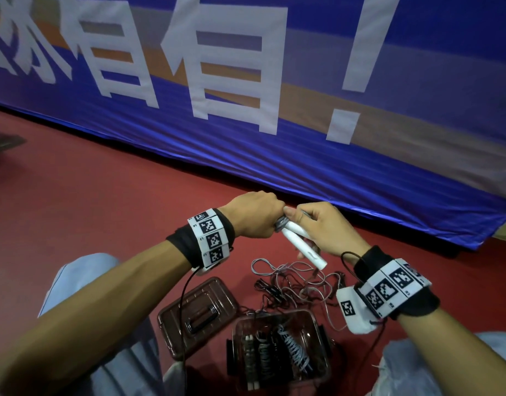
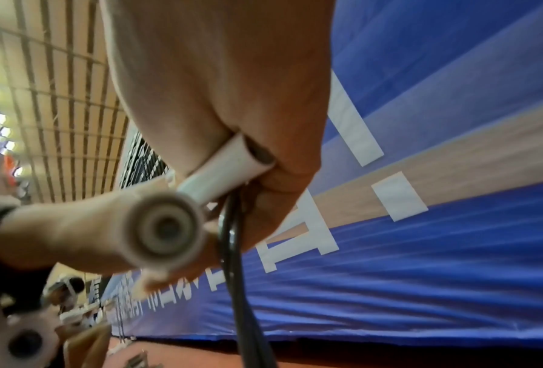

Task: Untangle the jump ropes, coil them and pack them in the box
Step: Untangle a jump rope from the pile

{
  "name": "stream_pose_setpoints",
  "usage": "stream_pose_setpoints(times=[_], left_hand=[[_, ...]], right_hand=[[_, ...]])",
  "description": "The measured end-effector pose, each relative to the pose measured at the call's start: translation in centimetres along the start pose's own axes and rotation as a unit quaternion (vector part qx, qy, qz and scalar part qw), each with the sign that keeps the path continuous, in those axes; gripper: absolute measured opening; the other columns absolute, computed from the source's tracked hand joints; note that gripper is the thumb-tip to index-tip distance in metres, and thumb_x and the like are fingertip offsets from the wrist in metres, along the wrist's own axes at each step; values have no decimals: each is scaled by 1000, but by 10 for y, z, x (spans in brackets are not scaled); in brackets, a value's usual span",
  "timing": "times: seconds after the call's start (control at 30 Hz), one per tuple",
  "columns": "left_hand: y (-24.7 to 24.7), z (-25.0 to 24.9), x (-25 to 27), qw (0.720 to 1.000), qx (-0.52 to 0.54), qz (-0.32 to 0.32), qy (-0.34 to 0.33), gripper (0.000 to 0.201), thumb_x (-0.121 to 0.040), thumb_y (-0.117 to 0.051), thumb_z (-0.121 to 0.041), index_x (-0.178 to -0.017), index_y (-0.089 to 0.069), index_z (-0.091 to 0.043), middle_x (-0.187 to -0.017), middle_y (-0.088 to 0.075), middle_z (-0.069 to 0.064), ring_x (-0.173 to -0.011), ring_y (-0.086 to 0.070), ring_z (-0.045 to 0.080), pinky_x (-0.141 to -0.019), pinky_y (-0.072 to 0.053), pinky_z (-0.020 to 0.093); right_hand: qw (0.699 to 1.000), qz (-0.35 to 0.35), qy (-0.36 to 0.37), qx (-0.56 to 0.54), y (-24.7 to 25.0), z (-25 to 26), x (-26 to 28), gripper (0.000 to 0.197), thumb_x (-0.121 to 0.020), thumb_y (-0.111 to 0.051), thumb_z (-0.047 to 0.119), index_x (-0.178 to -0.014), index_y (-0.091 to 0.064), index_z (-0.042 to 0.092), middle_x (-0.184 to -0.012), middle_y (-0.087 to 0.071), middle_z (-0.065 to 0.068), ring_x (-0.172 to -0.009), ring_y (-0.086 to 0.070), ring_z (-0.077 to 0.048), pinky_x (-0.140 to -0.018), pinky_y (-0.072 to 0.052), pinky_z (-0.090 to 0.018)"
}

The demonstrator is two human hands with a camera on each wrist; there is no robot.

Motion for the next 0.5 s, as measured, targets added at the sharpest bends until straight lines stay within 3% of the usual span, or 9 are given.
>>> stream_pose_setpoints(times=[0.07,0.13,0.23,0.33,0.4,0.5], left_hand=[[2,0,-1,1000,-23,-6,0,12,-88,-58,-19,-79,-50,-19,-83,-61,5,-73,-59,28,-60,-38,35],[3,0,-3,999,-45,-14,-5,11,-87,-58,-19,-79,-50,-19,-87,-65,8,-77,-64,31,-60,-40,35],[4,0,-4,999,-47,-17,-10,14,-85,-58,-18,-77,-46,-22,-87,-67,9,-78,-64,34,-60,-36,35],[5,-4,-2,998,-48,-32,-29,4,-85,-57,-18,-82,-55,-19,-86,-67,9,-77,-63,34,-61,-31,34],[6,-6,-2,997,-23,-71,-36,8,-84,-57,-16,-91,-62,-16,-81,-67,9,-73,-62,35,-59,-30,33],[12,-9,-1,978,89,-182,-46,18,-78,-57,-15,-92,-66,-19,-73,-67,7,-66,-60,38,-56,-31,30]], right_hand=[[996,35,-46,-65,-3,4,3,56,-101,-55,48,-96,-63,-7,-76,-72,-25,-62,-74,-37,-51,-58,-37],[988,47,-76,-124,-6,4,5,56,-103,-50,48,-103,-63,-7,-79,-72,-23,-60,-70,-33,-52,-57,-33],[974,76,-113,-183,-12,-1,8,55,-105,-44,53,-106,-60,1,-75,-60,-15,-51,-53,-19,-50,-43,-27],[946,121,-144,-265,-10,1,10,50,-105,-43,55,-109,-57,7,-70,-54,-10,-45,-42,-16,-46,-34,-25],[925,149,-145,-317,-6,4,12,46,-107,-41,51,-101,-54,7,-66,-53,-12,-38,-42,-15,-40,-35,-23],[875,180,-102,-437,-2,13,14,42,-111,-35,38,-89,-53,7,-61,-42,-13,-31,-35,-7,-36,-29,-20]])
Point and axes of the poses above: each hand's wrist, its own x-axis away from the middle knuckle, its own y-axis out of the back of the hand, z = x × y, the point moved 3 cm from there along -x, towards the middle knuckle
